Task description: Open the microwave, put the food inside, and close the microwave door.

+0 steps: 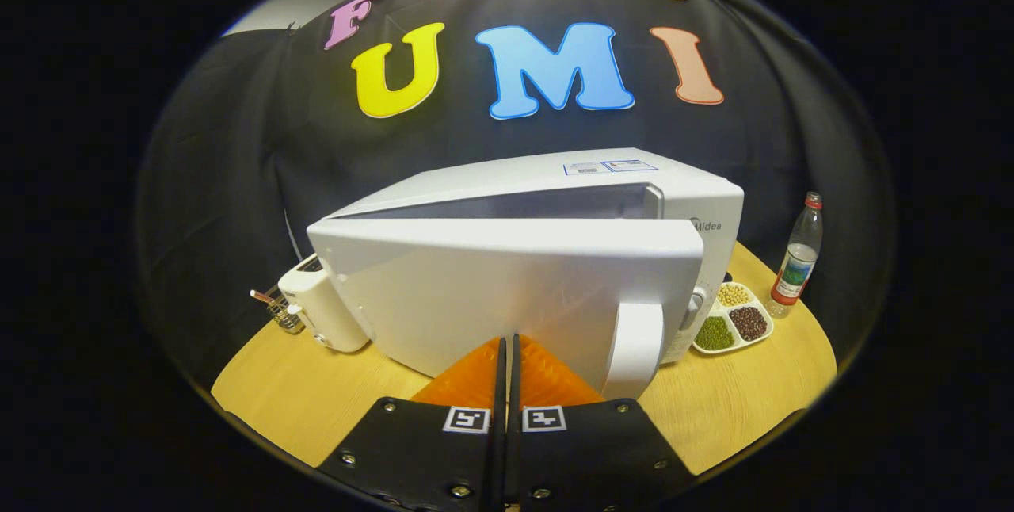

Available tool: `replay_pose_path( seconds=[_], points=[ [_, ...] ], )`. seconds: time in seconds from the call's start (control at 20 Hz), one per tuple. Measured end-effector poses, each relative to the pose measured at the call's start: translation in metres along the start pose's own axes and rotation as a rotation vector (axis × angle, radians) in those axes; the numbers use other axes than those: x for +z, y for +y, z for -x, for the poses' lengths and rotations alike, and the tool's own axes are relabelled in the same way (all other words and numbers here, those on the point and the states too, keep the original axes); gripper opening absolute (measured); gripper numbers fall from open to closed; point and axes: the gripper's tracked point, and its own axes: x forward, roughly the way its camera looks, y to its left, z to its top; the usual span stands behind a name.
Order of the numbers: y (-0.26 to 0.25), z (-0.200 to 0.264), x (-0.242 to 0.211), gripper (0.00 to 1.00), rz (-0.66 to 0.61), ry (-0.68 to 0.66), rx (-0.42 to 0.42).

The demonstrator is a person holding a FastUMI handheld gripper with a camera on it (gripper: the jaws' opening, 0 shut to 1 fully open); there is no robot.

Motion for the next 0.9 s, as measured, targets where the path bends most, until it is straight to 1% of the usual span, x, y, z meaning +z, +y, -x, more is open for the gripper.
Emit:
replay_pose_path(
  seconds=[0.25, 0.45, 0.55, 0.7, 0.75, 0.9],
  points=[
    [-0.014, -0.02, 0.014, 0.01, 0.05, -0.037, -0.037],
    [-0.022, -0.033, 0.022, 0.01, 0.047, -0.062, -0.07],
    [-0.021, -0.032, 0.021, 0.01, 0.05, -0.078, -0.076],
    [-0.026, -0.039, 0.026, 0.01, 0.078, -0.094, -0.113],
    [-0.026, -0.042, 0.024, 0.01, 0.049, -0.089, -0.116],
    [-0.027, -0.035, 0.024, 0.01, 0.051, -0.089, -0.132]
  ],
)
